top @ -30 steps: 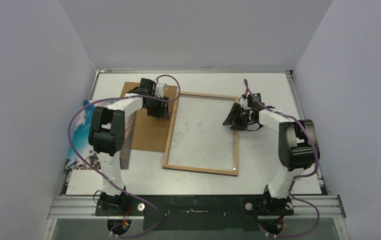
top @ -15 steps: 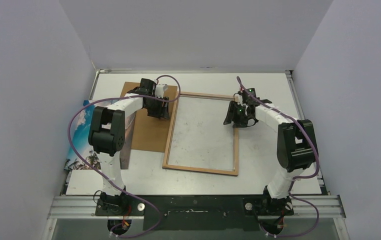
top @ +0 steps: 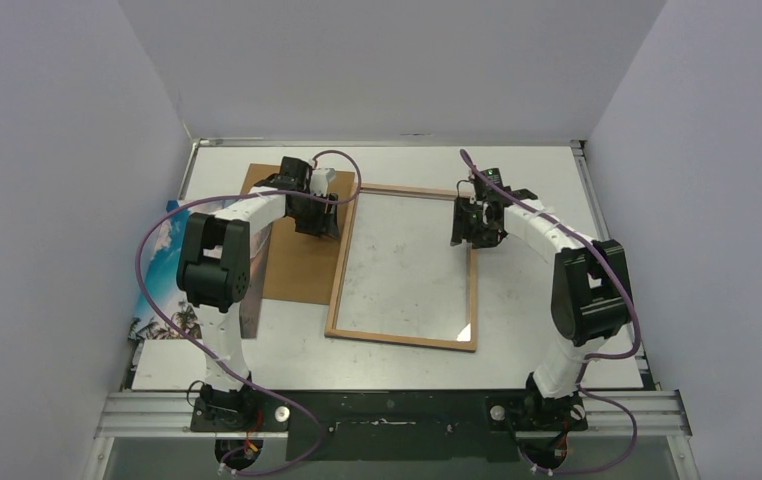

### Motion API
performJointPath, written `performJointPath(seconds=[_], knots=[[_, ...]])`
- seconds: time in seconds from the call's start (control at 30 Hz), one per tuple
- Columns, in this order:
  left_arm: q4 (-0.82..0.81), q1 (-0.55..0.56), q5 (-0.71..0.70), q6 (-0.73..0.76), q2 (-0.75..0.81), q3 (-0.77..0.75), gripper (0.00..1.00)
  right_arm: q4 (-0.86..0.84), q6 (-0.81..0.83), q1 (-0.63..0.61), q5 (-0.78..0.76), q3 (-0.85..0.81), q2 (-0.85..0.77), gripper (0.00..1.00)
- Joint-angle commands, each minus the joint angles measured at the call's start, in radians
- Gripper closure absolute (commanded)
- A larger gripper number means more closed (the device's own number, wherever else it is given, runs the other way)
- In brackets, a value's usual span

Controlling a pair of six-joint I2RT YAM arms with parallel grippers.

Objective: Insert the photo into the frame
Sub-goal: Place the photo frame item in the photo frame.

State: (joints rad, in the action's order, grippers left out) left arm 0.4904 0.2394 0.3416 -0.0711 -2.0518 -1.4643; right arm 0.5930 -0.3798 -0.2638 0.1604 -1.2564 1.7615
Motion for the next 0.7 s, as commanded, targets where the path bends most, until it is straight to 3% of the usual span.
performJointPath(seconds=[0.0,0.43,0.67], knots=[[0.004,-0.003,0.021,-0.007,0.045,-0.027,0.48,-0.012,0.006,-0.008,-0.027,0.004,-0.050,0.48],[0.002,-0.001,0.020,-0.008,0.039,-0.025,0.48,-0.050,-0.005,-0.044,-0.026,0.026,-0.048,0.50],[0.002,-0.002,0.022,-0.009,0.040,-0.022,0.49,-0.068,-0.005,-0.015,-0.125,-0.001,-0.066,0.56]])
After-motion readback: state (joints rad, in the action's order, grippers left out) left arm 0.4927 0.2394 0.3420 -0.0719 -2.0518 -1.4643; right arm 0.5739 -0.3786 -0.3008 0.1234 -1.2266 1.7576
